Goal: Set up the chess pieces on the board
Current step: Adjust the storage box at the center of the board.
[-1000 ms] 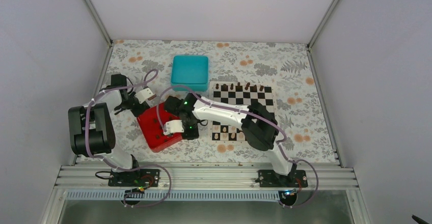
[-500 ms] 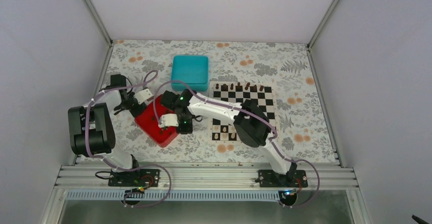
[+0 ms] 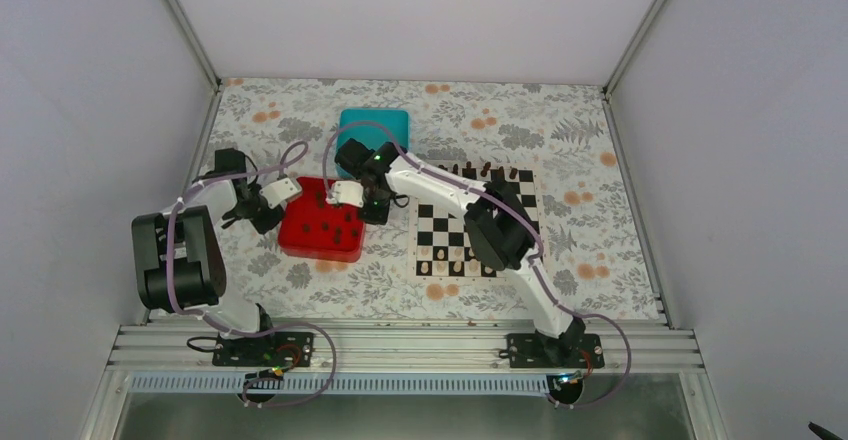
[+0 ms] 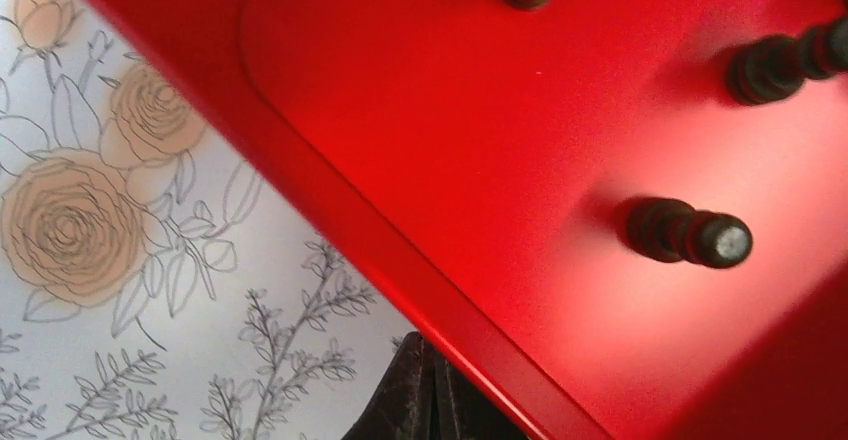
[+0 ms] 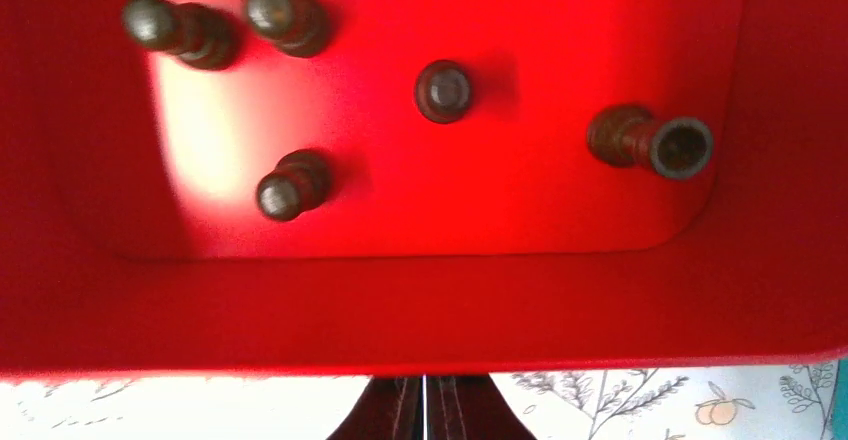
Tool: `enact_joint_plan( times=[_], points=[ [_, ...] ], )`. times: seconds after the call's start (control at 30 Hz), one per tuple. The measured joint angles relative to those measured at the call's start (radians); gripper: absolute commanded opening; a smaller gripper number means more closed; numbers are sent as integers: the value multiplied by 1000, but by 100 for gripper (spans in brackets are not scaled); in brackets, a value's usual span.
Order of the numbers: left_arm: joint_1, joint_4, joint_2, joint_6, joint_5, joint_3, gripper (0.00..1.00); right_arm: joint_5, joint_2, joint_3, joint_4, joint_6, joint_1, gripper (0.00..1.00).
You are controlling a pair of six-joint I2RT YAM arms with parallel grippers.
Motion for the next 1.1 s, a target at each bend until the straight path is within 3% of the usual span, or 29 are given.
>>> enact_joint_plan(
  times=[0.47,0.7,1.1],
  points=[
    [-1,-122,-116,31,4,-69,2,50,44,23,119,-1,-66,4],
    [-4,-198,-156,58,24,-70,2,57,126,183,132,-8,-82,4],
    [-70,-350,-161,98,79,-70,2,56,177,227,162,-8,-83,4]
  ],
)
